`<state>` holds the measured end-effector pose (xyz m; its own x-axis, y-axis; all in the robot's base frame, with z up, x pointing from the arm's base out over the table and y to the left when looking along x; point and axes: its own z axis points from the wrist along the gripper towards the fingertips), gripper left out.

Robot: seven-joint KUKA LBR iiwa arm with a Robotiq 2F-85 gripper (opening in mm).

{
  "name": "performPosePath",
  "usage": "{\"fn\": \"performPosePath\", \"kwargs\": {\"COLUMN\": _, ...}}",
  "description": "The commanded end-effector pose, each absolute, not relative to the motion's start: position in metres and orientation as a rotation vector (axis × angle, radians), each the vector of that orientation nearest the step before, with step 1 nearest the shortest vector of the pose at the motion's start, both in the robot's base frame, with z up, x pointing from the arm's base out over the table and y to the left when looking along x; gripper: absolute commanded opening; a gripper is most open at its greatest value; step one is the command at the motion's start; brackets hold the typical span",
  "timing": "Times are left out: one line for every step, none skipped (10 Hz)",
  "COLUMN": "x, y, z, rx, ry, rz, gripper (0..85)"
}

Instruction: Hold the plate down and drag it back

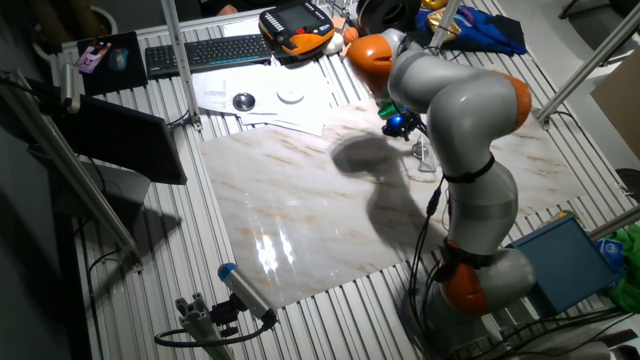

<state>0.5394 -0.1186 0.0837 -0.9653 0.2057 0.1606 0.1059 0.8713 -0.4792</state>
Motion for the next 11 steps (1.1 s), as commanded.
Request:
{"fn": "performPosePath", "kwargs": {"x": 0.539, "y": -0.121, "z": 0.080, "rx": -0.231, "ry": -2.835, "rz": 0.711, "gripper": 0.0}}
{"fn": "performPosePath", "kwargs": {"x": 0.540, "y": -0.124, "z": 0.074, "rx": -0.209, "ry": -2.836, "rz": 0.727, "gripper": 0.0}}
{"fn": "performPosePath", "kwargs": {"x": 0.539, "y": -0.128, "z": 0.069, "rx": -0.192, "ry": -2.840, "rz": 0.730, "gripper": 0.0}}
{"fn": "performPosePath", "kwargs": {"x": 0.537, "y": -0.133, "z": 0.063, "rx": -0.173, "ry": -2.845, "rz": 0.740, "gripper": 0.0}}
{"fn": "performPosePath", "kwargs": {"x": 0.536, "y": -0.136, "z": 0.060, "rx": -0.165, "ry": -2.845, "rz": 0.751, "gripper": 0.0}}
{"fn": "performPosePath", "kwargs": {"x": 0.534, "y": -0.139, "z": 0.057, "rx": -0.159, "ry": -2.843, "rz": 0.756, "gripper": 0.0}}
{"fn": "performPosePath", "kwargs": {"x": 0.533, "y": -0.142, "z": 0.055, "rx": -0.150, "ry": -2.837, "rz": 0.775, "gripper": 0.0}}
{"fn": "performPosePath", "kwargs": {"x": 0.531, "y": -0.143, "z": 0.051, "rx": -0.145, "ry": -2.827, "rz": 0.801, "gripper": 0.0}}
{"fn": "performPosePath", "kwargs": {"x": 0.529, "y": -0.145, "z": 0.048, "rx": -0.140, "ry": -2.822, "rz": 0.820, "gripper": 0.0}}
{"fn": "performPosePath", "kwargs": {"x": 0.528, "y": -0.146, "z": 0.044, "rx": -0.137, "ry": -2.825, "rz": 0.828, "gripper": 0.0}}
{"fn": "performPosePath", "kwargs": {"x": 0.526, "y": -0.147, "z": 0.041, "rx": -0.135, "ry": -2.829, "rz": 0.829, "gripper": 0.0}}
